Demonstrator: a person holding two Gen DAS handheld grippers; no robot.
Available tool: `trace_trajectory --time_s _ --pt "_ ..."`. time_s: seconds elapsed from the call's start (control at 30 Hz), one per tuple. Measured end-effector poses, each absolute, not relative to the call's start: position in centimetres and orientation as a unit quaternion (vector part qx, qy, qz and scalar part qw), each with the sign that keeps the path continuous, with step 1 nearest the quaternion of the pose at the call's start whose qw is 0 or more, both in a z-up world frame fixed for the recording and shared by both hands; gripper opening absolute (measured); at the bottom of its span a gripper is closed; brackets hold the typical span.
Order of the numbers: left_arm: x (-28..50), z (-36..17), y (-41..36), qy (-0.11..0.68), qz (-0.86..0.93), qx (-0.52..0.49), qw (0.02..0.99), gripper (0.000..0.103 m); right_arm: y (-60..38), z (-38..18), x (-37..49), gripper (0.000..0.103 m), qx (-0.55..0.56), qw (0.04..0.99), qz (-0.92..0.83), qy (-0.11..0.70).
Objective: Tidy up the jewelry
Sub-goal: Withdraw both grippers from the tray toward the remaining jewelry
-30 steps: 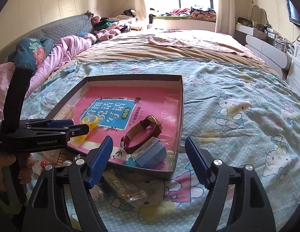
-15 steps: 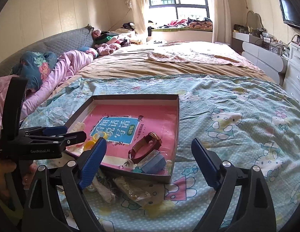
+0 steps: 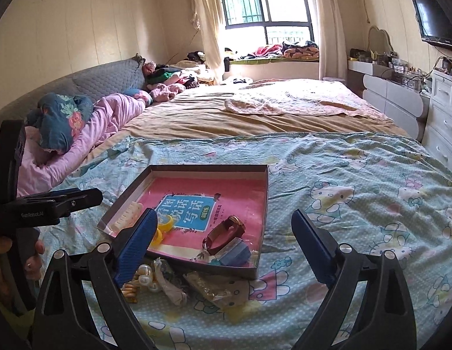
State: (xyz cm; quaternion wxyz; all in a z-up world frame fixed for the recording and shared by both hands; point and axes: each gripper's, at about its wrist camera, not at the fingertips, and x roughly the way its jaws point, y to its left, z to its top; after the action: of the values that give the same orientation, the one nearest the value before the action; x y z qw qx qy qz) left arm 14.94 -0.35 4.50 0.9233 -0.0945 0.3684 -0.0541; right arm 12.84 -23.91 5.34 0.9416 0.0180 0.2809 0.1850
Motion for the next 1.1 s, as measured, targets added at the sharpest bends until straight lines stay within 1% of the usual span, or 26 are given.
trace_trajectory --time_s 0.63,1.1 --pt "10.8 5.5 1.5 0.348 -0.042 -0.106 0.931 0.093 -22.8 7.0 9.7 0.092 0.004 0.942 0.212 0.261" --pt "8.7 4.0 2.6 0.363 -0.025 -0.097 0.926 0.093 -21.5 6.1 7.9 0.092 -0.011 0.932 0.234 0.275"
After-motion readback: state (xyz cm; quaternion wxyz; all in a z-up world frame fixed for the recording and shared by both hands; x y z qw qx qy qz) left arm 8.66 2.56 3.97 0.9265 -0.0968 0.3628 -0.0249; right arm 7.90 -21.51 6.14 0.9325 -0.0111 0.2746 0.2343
